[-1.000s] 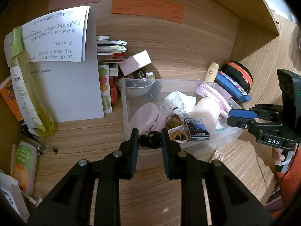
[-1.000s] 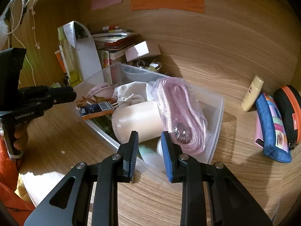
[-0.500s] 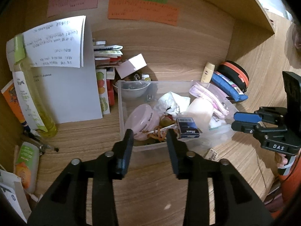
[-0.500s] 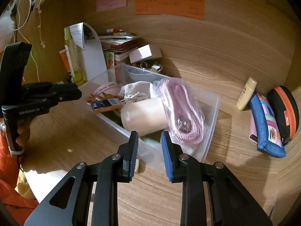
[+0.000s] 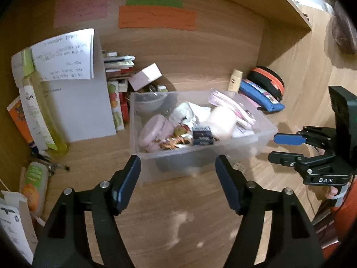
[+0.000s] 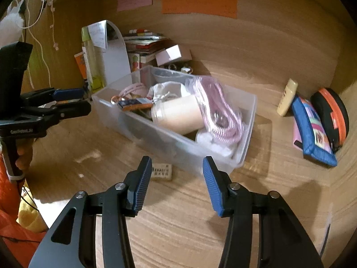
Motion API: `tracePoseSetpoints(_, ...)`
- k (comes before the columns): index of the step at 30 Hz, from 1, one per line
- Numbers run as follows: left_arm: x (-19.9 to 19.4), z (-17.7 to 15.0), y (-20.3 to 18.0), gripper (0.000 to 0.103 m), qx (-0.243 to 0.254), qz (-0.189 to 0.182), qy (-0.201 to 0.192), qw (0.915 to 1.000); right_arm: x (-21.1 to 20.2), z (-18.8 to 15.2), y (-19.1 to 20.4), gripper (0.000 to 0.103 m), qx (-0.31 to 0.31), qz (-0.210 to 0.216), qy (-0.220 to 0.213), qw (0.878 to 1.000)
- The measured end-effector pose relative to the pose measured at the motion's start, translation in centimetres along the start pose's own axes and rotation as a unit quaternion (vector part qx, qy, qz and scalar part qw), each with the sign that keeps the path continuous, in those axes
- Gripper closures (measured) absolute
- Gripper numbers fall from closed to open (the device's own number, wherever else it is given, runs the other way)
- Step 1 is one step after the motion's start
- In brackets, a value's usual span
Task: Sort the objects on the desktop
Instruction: 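Lower clip and tube into the clear box and open both grippers, then grasp the small grey block with the left gripper while the right grasps the beige eraser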
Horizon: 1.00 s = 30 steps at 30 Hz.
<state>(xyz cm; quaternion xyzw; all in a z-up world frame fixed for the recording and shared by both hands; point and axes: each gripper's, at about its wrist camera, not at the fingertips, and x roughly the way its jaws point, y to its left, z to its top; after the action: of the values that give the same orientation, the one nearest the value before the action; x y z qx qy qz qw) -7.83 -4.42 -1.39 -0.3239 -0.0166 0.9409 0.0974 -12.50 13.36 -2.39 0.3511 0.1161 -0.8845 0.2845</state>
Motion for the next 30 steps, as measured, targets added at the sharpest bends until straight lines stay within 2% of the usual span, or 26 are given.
tracePoseSetpoints(7, -0.3, -1.7, -1.9, 0.034, 0.022, -0.021, 0.017, 0.9994, -0.1, -1.7, -0.3, 0.058, 0.015, -0.003, 0.016, 1.000)
tracePoseSetpoints(18, 0.2, -4.3, -5.7, 0.036, 0.043, -0.087, 0.053, 0.9939, -0.2, -3.2, -0.4, 0.058, 0.028, -0.010, 0.028, 0.999)
tracePoseSetpoints(22, 0.6, -5.3, -7.1, 0.042, 0.051, -0.106, 0.073, 0.9904, 0.0, -3.7, -0.2, 0.058, 0.030, -0.008, 0.034, 0.999)
tracePoseSetpoints(27, 1.6, -6.5, -8.2, 0.055, 0.061, -0.117, 0.102, 0.9860, 0.4, -4.0, 0.0, 0.051, 0.030, -0.006, 0.040, 0.999)
tracePoseSetpoints(29, 1.7, -6.6, -8.5, 0.065, 0.069, -0.116, 0.108, 0.9850, 0.6, -4.1, 0.2, 0.051, 0.028, -0.002, 0.041, 0.999)
tracePoseSetpoints(30, 1.7, -6.7, -8.5, 0.065, 0.069, -0.118, 0.108, 0.9847, 0.7, -4.0, 0.3, 0.051, 0.028, -0.001, 0.041, 0.999)
